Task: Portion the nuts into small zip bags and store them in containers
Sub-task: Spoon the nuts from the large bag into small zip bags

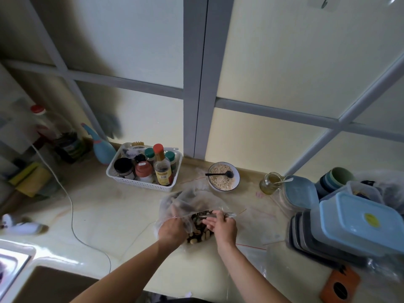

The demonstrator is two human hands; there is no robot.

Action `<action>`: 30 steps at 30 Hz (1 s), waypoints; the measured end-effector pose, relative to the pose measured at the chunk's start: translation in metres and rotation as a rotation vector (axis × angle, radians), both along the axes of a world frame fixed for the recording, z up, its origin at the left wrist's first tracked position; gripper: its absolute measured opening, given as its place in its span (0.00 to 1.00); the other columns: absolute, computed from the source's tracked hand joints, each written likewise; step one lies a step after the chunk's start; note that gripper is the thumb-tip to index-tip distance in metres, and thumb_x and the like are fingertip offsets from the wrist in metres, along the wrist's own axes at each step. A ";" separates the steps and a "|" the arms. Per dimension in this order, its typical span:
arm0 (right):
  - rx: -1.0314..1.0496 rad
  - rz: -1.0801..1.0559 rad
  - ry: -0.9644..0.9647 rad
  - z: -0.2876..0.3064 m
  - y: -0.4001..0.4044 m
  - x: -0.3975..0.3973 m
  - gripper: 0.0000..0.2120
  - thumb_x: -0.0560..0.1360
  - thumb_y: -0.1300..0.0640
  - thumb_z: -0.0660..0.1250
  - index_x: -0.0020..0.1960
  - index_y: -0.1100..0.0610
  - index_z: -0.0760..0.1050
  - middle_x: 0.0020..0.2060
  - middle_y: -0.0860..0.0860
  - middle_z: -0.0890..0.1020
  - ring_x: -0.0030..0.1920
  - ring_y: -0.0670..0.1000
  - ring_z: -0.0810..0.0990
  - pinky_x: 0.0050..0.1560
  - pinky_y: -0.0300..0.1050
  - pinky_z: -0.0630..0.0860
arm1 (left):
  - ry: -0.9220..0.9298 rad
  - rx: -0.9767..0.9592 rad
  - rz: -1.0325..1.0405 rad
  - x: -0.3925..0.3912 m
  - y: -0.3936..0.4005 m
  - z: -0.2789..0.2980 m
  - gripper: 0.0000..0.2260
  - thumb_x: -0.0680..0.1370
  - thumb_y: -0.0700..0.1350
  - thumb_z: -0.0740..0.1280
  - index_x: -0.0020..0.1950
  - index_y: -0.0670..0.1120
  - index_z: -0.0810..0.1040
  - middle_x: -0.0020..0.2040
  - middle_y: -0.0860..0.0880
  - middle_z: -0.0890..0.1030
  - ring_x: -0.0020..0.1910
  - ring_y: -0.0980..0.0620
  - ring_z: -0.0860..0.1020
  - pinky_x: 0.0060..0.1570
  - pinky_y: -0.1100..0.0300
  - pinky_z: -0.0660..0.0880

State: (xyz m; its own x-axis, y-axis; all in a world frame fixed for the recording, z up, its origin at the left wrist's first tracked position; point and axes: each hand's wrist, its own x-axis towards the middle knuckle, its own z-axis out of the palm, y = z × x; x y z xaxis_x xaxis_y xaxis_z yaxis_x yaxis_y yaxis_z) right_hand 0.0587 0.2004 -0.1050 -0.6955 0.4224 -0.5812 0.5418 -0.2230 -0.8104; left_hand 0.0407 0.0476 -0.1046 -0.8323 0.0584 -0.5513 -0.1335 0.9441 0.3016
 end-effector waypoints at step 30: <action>0.428 0.511 0.438 0.090 0.026 0.014 0.09 0.82 0.56 0.66 0.50 0.51 0.85 0.34 0.47 0.84 0.33 0.48 0.84 0.39 0.42 0.80 | 0.291 0.532 0.118 -0.019 0.011 0.005 0.09 0.71 0.51 0.75 0.48 0.53 0.78 0.44 0.55 0.81 0.44 0.53 0.79 0.47 0.55 0.78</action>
